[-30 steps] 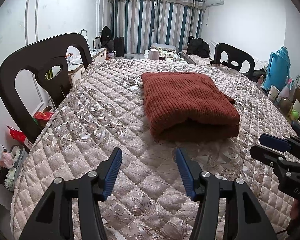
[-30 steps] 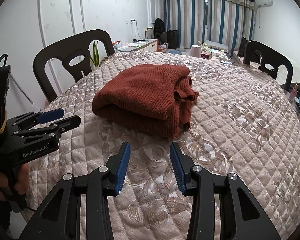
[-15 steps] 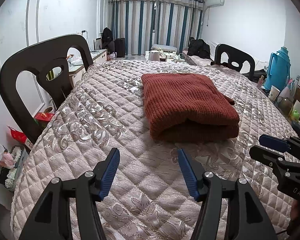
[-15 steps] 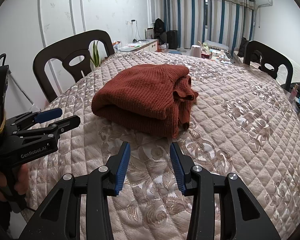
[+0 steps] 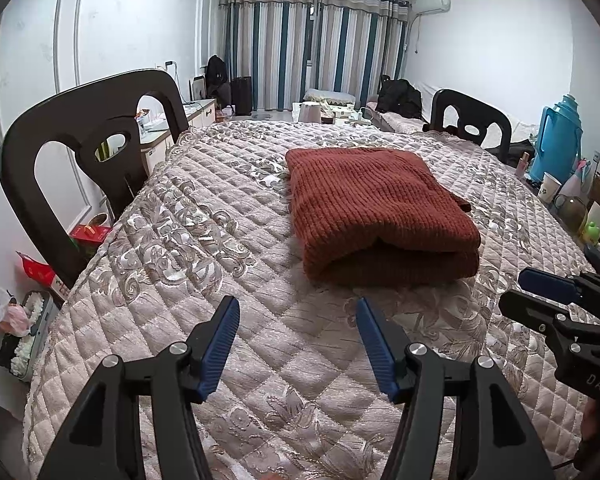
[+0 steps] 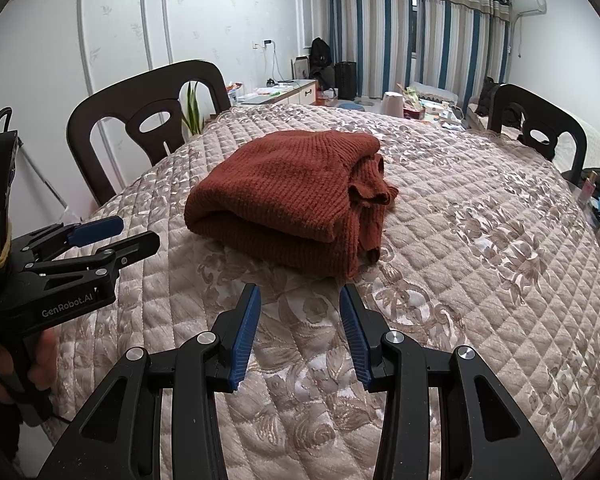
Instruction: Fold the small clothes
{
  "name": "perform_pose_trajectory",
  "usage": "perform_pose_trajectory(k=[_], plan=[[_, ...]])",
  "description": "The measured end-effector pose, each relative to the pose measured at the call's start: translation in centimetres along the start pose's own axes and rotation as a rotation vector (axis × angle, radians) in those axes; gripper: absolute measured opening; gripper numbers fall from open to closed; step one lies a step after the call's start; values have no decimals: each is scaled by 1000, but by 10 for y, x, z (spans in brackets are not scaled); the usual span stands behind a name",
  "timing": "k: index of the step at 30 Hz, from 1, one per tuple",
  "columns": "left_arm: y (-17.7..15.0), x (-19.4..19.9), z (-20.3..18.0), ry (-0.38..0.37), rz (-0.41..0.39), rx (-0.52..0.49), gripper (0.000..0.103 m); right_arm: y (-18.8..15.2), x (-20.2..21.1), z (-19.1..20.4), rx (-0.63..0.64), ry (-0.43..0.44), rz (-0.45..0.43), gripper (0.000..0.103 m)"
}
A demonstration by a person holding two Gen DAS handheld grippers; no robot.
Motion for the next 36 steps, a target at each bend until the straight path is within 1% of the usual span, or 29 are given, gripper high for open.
perform_pose_trajectory(k=[7,15,24,27,30,36], plan=[[1,-1,-1,-5,6,3,63,0,0,0,1,1,1,42],[1,0,0,9,-4,-1,63,0,-1,0,4,1,0,42],[-1,-2,0,8,9,15,63,1,-1,0,4,3,0,42],[-1,-1,0,21,1,13,63,0,-1,0,5,3,0,42],[-1,0,0,15,0,21,63,0,-1,0,5,3,1,42],[0,2,1,30,-12,24,63,0,-1,0,5,4,1,42]])
Point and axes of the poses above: each gripper's, at about its wrist camera, not at the fingertips, and x roughly against the way its jaws point, z to its left, y to its top, the point moved 6 cm from there along -x, roughly the way its jaws point, and after that the axes turned 7 degrees about x, right-handed, at the moved point
